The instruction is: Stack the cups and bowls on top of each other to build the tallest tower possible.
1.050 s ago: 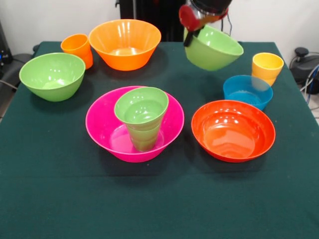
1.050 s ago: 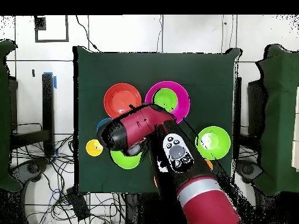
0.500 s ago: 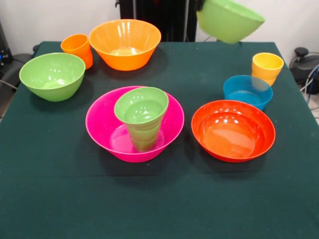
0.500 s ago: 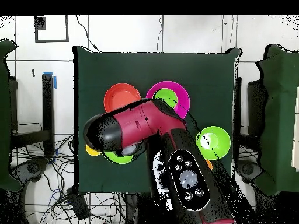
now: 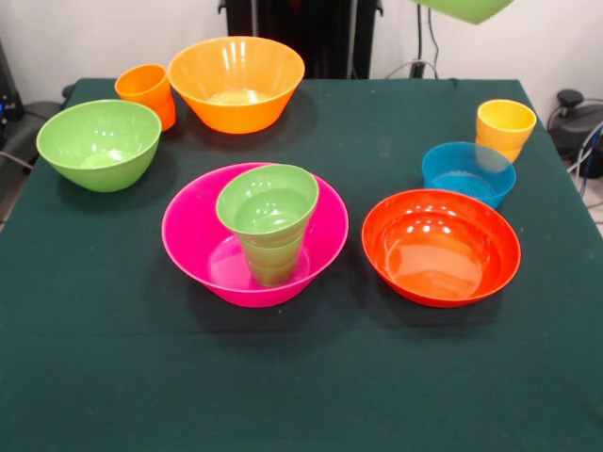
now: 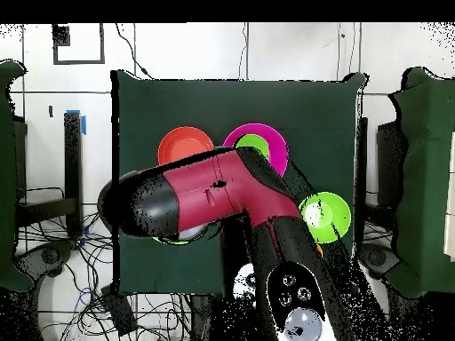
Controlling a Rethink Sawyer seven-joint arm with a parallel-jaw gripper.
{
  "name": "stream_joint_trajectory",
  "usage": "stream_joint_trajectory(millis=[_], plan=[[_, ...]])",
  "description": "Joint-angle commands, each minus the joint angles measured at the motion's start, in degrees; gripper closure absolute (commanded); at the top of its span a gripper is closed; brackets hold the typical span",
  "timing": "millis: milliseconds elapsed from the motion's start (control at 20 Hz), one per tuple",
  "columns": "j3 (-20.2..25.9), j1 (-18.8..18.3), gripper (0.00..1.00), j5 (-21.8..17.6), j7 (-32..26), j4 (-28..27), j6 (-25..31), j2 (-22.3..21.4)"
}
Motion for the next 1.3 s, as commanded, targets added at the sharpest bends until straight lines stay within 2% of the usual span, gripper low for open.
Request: stream_joint_trajectory(millis=[50, 300, 500, 650, 850, 1300], plan=[[3.48, -1.37, 1.00, -2.36, -12.21, -1.58, 3.87, 4.34], [3.60, -1.09, 1.00, -6.52, -13.48, -9.85, 6.17, 10.24], [4.05, 0.12, 1.00, -10.31, -16.51, -17.62, 7.59, 17.46], [5.03, 0.77, 1.00, -12.78, -20.05, -22.48, 9.02, 20.40], [6.25, 1.86, 1.00, -14.56, -22.80, -28.05, 12.58, 22.39], [7.64, 0.84, 1.00, -13.92, -24.94, -33.88, 20.83, 22.60]])
